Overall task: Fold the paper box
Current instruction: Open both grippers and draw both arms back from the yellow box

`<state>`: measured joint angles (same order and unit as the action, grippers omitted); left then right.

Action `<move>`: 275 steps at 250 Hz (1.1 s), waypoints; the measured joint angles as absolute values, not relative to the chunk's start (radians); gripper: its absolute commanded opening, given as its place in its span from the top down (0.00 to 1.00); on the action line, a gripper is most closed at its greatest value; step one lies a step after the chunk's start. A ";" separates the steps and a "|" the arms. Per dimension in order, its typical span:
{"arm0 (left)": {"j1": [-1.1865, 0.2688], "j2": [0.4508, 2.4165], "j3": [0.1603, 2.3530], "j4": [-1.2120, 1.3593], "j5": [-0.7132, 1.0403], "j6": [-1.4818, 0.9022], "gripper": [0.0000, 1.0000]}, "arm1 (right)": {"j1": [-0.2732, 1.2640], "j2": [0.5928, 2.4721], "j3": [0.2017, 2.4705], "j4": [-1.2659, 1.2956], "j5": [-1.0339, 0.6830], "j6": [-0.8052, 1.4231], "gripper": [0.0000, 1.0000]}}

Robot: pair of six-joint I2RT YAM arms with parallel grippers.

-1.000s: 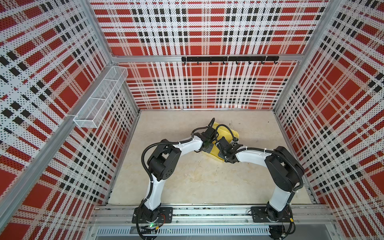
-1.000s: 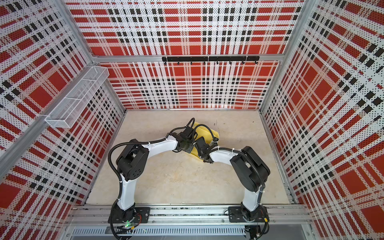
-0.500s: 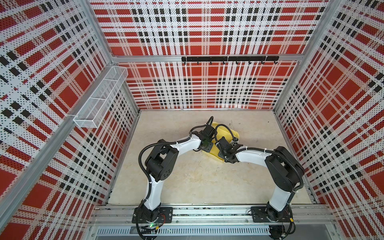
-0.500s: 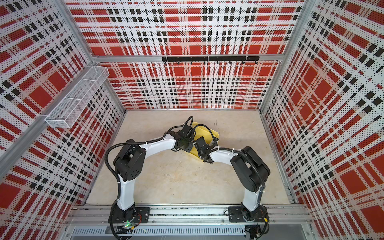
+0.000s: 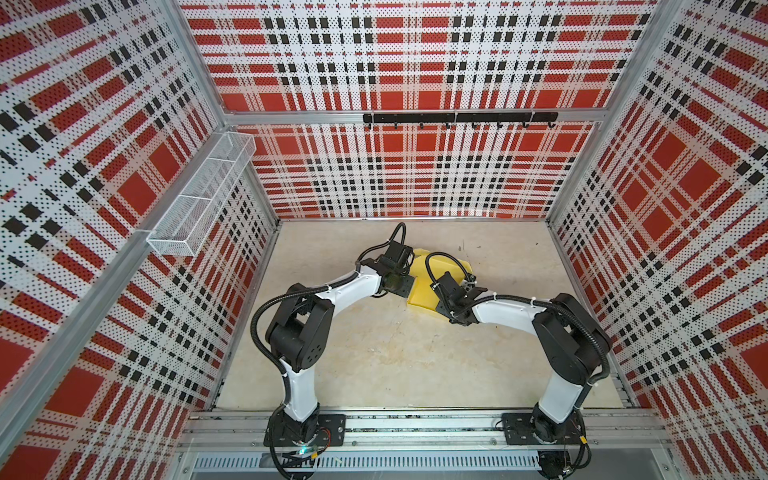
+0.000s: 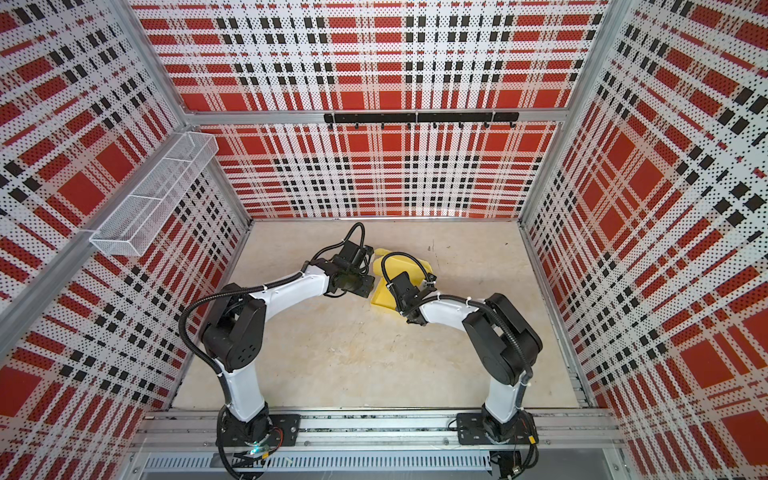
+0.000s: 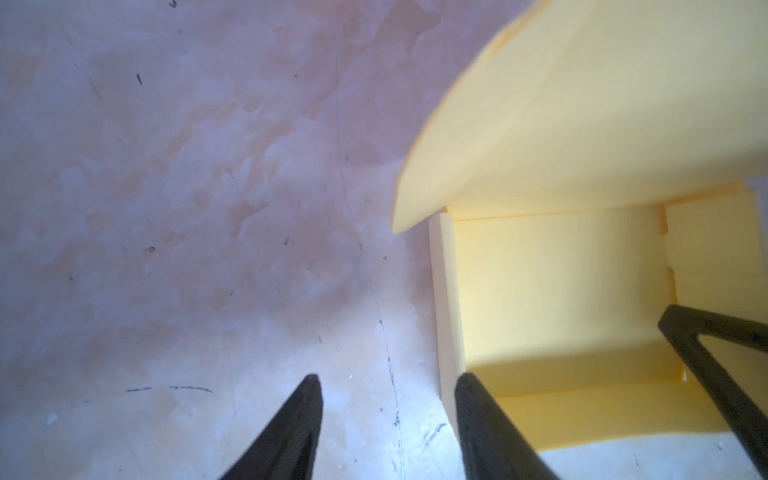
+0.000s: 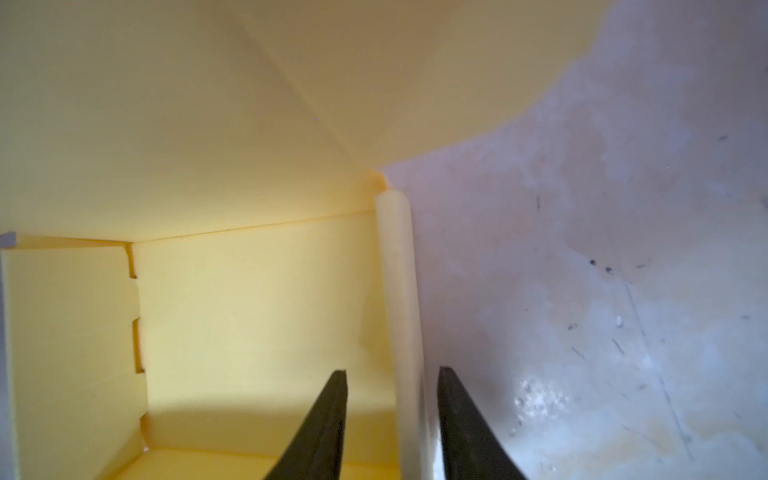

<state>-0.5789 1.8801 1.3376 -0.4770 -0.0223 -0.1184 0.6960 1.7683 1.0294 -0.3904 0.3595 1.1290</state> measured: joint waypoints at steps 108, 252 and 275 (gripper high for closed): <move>-0.572 1.769 1.217 -0.386 0.027 -0.020 0.32 | 0.684 1.551 0.918 -0.409 0.343 1.126 0.39; -0.534 1.592 1.068 -0.322 0.102 0.127 0.01 | 0.436 1.239 0.788 -0.543 0.276 0.818 0.26; -0.501 1.576 1.061 -0.323 0.126 0.131 0.01 | 0.374 1.225 0.788 -0.584 0.258 0.788 0.24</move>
